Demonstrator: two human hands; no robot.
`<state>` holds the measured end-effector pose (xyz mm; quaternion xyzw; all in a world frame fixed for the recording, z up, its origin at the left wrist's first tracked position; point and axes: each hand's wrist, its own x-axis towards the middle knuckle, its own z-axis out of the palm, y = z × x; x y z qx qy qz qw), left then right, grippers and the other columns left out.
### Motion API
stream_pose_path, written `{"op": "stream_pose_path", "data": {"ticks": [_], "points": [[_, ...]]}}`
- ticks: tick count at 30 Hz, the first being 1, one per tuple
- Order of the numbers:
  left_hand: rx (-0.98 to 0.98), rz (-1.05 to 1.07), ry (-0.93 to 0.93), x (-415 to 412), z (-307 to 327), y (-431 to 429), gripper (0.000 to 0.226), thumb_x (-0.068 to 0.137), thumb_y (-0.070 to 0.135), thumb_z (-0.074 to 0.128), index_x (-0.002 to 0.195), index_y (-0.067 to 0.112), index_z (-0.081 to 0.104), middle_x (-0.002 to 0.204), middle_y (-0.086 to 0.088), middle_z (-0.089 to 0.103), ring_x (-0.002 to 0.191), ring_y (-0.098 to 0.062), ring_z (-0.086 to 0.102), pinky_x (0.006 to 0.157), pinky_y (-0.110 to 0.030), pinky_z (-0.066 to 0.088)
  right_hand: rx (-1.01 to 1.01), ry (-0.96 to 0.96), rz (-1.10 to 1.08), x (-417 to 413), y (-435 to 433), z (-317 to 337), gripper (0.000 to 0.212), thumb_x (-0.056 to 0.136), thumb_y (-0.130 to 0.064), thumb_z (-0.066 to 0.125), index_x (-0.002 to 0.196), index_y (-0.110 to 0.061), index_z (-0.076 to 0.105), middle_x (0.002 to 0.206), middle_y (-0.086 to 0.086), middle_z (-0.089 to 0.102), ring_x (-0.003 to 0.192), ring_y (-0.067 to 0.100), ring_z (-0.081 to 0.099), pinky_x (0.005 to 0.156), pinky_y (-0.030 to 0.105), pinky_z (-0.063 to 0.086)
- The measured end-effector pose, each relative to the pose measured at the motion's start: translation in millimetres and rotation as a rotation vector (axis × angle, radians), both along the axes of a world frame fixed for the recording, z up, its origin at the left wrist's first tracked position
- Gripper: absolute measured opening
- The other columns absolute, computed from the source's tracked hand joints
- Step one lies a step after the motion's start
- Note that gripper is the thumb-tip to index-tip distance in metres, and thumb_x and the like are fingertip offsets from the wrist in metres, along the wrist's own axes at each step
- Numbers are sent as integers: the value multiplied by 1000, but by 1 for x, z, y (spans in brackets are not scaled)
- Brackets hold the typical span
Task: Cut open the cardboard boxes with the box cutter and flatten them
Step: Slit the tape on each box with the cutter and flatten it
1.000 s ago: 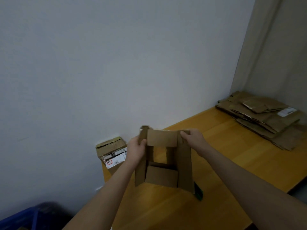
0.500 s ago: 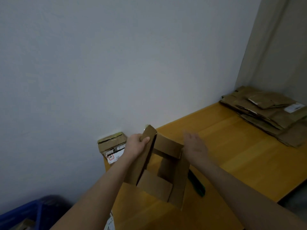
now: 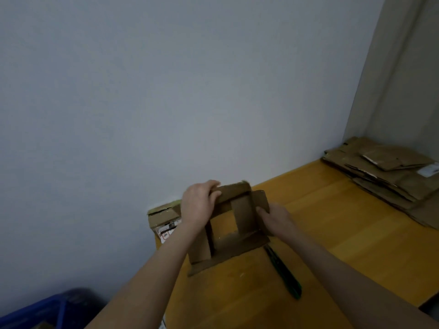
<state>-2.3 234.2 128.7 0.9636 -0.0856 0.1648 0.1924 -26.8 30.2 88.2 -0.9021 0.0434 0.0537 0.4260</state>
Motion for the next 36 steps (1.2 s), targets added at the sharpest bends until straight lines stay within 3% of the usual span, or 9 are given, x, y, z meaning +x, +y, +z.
{"op": "stream_pose_path", "data": {"ticks": [3, 6, 10, 13, 17, 19, 23, 30, 36], "points": [[-196, 276, -36, -9, -13, 12, 80, 87, 43, 68, 149, 10, 30, 147, -12, 42, 135, -30, 38, 110, -44, 35, 75, -24, -155, -2, -10, 3, 25, 101, -25, 46, 93, -6, 59, 91, 9, 60, 82, 23, 56, 66, 32, 46], [-523, 410, 355, -20, -33, 21, 107, 75, 52, 76, 150, 6, 15, 151, -19, 27, 136, -37, 34, 106, -50, 40, 165, -37, -233, -5, -17, 5, 26, 100, -26, 48, 90, -4, 58, 88, 11, 59, 81, 25, 56, 72, 40, 49], [-411, 307, 512, -20, -43, 24, 107, 68, 57, 79, 145, 11, 21, 143, -15, 41, 124, -35, 48, 92, -47, 51, 135, -43, -172, -10, -15, 8, 29, 99, -29, 50, 85, -5, 59, 86, 10, 59, 76, 22, 55, 59, 32, 43], [-348, 247, 516, -16, -36, 26, 84, 78, 36, 77, 142, 12, 28, 124, -9, 53, 106, -28, 58, 77, -36, 52, 258, -48, -177, -15, -19, 10, 27, 98, -27, 52, 95, -2, 62, 92, 12, 61, 86, 27, 59, 74, 44, 51], [-698, -20, 732, -30, -23, 40, 36, 91, -2, 51, 122, 16, 50, 97, -2, 58, 77, -12, 59, 56, -17, 48, 514, -20, -354, -20, -36, 8, 17, 97, -25, 56, 102, -9, 55, 91, 7, 57, 90, 29, 55, 78, 45, 49], [-946, 11, 787, -38, -20, 49, 29, 91, -7, 40, 105, 11, 59, 92, -9, 62, 77, -17, 62, 57, -21, 50, 629, 8, -413, -22, -48, 3, 19, 95, -25, 58, 105, -8, 55, 93, 8, 59, 90, 31, 57, 78, 45, 51], [-1375, -60, 958, -37, -29, 68, 38, 79, 24, 58, 113, 8, 61, 106, -17, 63, 98, -32, 62, 77, -42, 54, 743, 66, -378, -27, -56, -5, 27, 93, -26, 62, 113, -8, 58, 101, 11, 64, 92, 30, 62, 73, 44, 53], [-1308, 65, 1091, -28, -37, 63, 76, 79, 72, 54, 132, 18, 56, 119, -21, 66, 111, -39, 63, 93, -55, 51, 937, 106, -140, -37, -50, -9, 18, 93, -13, 56, 107, -21, 64, 103, 2, 71, 97, 23, 67, 79, 39, 55], [-1308, 27, 1059, -25, -29, 63, 69, 80, 72, 47, 123, 21, 65, 118, -17, 67, 112, -36, 60, 93, -53, 49, 638, 117, 45, -45, -59, -20, 30, 92, -17, 61, 121, -26, 64, 115, -2, 70, 107, 17, 65, 98, 43, 50]]}}
